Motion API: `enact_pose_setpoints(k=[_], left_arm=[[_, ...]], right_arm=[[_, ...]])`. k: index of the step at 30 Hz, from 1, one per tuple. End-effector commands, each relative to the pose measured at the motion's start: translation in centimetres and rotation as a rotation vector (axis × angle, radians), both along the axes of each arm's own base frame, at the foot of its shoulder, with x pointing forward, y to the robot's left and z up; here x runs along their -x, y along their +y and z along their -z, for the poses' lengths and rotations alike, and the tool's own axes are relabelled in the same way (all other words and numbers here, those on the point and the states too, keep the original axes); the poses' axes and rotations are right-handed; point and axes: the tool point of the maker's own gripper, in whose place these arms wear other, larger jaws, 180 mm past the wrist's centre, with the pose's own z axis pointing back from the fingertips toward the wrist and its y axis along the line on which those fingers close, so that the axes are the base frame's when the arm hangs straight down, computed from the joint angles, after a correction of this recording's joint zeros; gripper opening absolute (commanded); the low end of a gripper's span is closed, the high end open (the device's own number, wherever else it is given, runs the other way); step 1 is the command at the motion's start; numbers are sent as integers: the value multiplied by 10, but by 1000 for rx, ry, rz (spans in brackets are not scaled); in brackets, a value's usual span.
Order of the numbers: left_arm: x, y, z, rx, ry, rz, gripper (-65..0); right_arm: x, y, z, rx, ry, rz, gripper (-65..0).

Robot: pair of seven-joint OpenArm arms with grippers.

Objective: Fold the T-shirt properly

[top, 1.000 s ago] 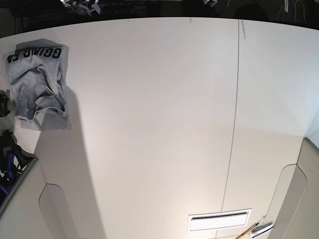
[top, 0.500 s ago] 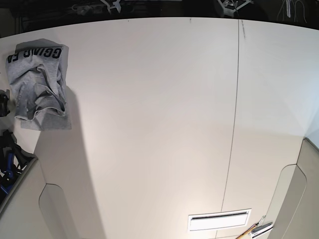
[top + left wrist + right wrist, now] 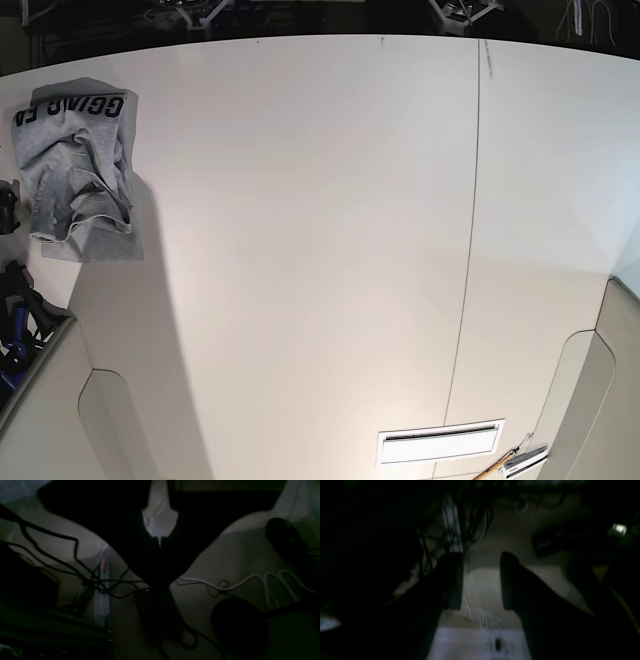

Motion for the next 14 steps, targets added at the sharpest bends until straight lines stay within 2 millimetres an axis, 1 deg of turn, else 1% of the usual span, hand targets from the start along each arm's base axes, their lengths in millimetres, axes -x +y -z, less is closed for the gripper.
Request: enact_pose_setpoints(k=[1, 5, 9, 14], left_arm=[[1, -2, -1, 5, -7, -1, -650], [1, -13, 0, 23, -8, -8, -650], [1, -16, 1, 28, -8, -10, -650], [1, -21, 1, 36, -8, -12, -650]], right_arm=[[-4, 4, 0, -18, -6, 2, -407], [-5, 11, -1, -36, -7, 1, -408], [-2, 13, -1, -41, 3, 1, -408], [-7, 15, -1, -47, -9, 1, -408]])
